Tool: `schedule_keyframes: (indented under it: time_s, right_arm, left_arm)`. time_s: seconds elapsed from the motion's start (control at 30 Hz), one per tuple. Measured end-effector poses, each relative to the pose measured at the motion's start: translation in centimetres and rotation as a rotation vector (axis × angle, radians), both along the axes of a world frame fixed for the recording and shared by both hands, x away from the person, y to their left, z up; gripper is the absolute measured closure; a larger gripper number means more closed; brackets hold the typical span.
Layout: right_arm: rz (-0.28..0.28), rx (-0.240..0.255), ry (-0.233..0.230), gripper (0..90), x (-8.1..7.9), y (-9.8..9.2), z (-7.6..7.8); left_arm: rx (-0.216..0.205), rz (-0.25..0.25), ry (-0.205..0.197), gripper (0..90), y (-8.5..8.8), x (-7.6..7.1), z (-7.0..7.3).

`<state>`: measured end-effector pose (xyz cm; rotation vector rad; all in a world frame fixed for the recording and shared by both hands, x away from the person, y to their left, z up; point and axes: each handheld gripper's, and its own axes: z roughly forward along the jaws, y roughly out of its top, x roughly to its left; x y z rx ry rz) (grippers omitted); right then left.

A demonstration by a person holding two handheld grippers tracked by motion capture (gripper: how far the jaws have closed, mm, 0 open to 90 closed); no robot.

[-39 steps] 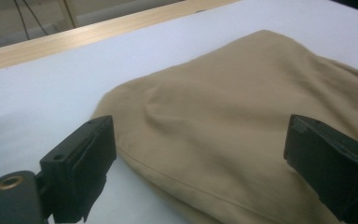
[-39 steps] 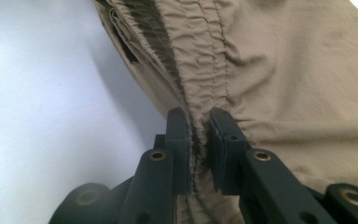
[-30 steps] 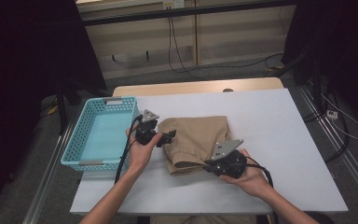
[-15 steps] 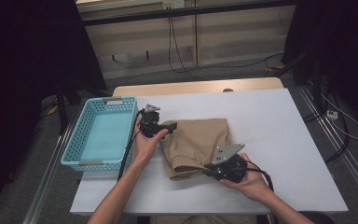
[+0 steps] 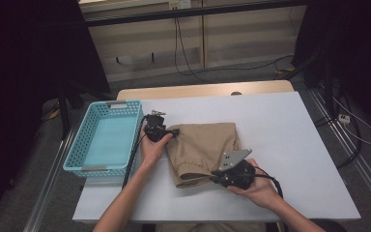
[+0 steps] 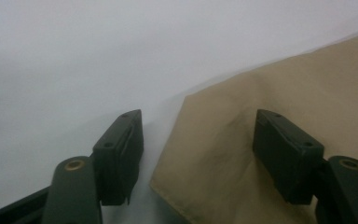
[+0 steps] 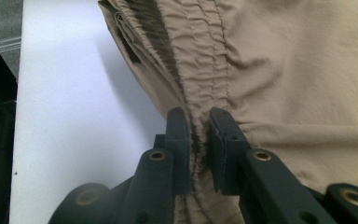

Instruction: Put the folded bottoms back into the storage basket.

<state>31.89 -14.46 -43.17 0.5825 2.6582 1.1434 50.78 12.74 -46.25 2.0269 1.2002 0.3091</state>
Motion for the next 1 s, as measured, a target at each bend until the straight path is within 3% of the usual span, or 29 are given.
schedule_keyframes:
  time_s: [0.13,0.27,0.37,0.43,0.53,1.0]
  right_arm:
    - [-0.004,0.005,0.003,79.0,0.0,-0.1,0.0]
    - [-0.003,-0.003,-0.001,79.0,-0.1,0.1,-0.1]
    - [-0.001,-0.005,-0.002,78.9,-0.2,0.1,-0.1]
    - [-0.001,-0.004,-0.002,79.0,-0.2,0.1,-0.1]
    - [-0.001,-0.003,-0.005,78.9,-0.2,0.1,-0.1]
    - [-0.023,0.054,-0.014,79.0,-0.5,-0.6,0.2]
  left_arm:
    - [0.010,-0.006,0.004,37.6,-0.1,-0.2,0.0]
    - [0.010,-0.041,0.034,53.3,-0.4,-0.7,0.3]
    - [0.024,-0.042,0.026,56.4,-0.4,-0.8,0.3]
    - [-0.004,-0.057,0.034,65.1,-0.4,-0.8,0.3]
    - [-0.002,-0.085,0.038,76.0,-0.5,-1.0,0.3]
    - [-0.032,-0.102,0.012,80.5,-0.3,-1.3,0.9]
